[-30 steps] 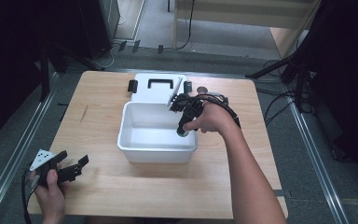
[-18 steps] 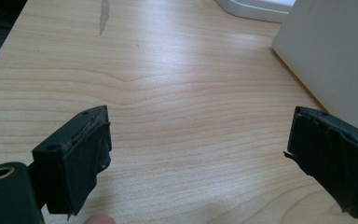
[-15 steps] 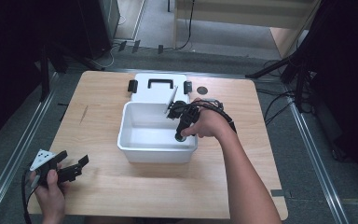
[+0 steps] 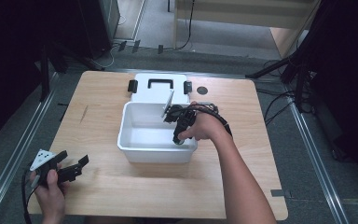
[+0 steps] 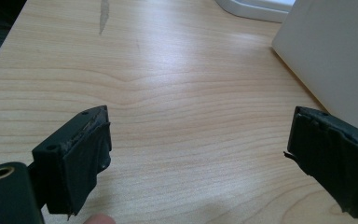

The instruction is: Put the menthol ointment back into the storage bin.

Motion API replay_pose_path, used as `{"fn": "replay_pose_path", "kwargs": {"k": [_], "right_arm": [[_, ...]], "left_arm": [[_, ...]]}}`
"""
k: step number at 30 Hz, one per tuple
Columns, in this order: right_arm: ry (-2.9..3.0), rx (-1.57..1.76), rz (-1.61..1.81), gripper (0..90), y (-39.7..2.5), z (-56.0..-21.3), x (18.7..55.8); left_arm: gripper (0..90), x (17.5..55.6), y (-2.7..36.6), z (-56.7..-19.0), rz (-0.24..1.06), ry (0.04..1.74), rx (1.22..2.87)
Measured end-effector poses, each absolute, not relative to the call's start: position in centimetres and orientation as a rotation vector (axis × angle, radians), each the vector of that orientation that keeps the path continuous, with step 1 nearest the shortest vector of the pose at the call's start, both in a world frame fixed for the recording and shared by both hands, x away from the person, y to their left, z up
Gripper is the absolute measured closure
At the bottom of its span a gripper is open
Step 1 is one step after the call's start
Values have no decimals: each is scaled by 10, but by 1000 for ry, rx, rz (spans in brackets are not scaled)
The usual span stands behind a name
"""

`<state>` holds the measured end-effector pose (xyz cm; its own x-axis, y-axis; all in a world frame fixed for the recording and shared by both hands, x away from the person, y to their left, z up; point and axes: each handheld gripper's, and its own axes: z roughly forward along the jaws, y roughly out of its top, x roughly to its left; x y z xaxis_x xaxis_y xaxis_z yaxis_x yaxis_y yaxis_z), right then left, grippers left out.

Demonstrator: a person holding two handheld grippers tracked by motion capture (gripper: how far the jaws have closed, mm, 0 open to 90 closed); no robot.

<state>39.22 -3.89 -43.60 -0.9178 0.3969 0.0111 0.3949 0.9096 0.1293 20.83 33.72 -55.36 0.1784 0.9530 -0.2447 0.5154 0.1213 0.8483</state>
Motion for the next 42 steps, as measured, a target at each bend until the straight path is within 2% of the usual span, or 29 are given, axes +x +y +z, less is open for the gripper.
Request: {"fn": "replay_pose_path", "kwargs": {"k": [12, 28, 42], "right_arm": [[3066, 608, 184, 513, -29, -441, 389], [3091, 568, 46, 513, -23, -464, 389], [3093, 586, 3, 511, -21, -466, 390]], "left_arm": [[68, 209, 337, -554, 589, 1467, 1528], [68, 209, 338, -554, 581, 1468, 1534], [68, 209, 338, -554, 576, 1467, 1532]]}}
